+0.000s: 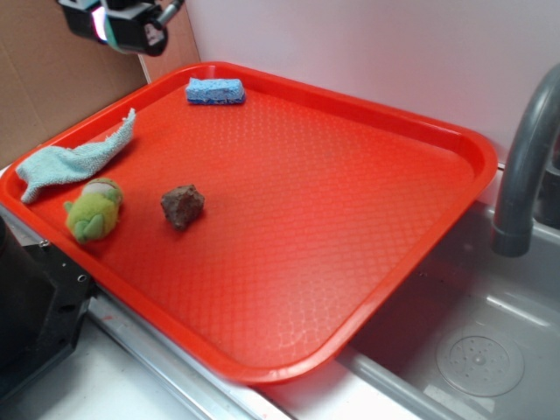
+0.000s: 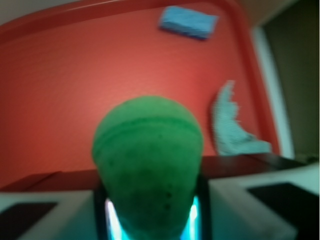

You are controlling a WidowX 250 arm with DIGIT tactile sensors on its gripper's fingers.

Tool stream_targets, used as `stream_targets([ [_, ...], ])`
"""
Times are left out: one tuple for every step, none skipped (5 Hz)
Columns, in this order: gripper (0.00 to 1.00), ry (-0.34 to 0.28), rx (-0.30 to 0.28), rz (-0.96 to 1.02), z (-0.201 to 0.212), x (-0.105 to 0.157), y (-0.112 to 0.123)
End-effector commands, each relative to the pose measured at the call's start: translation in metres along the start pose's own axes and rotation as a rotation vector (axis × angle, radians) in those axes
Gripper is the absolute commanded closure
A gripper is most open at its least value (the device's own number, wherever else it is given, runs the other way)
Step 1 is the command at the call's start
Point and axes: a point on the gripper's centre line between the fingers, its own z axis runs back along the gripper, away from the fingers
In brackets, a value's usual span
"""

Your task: Grab the green ball.

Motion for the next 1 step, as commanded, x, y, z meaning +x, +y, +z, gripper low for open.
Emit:
stream_targets([
  [1.0,0.006,-0.079,-0.005,0.0106,0.0075,0.0128],
])
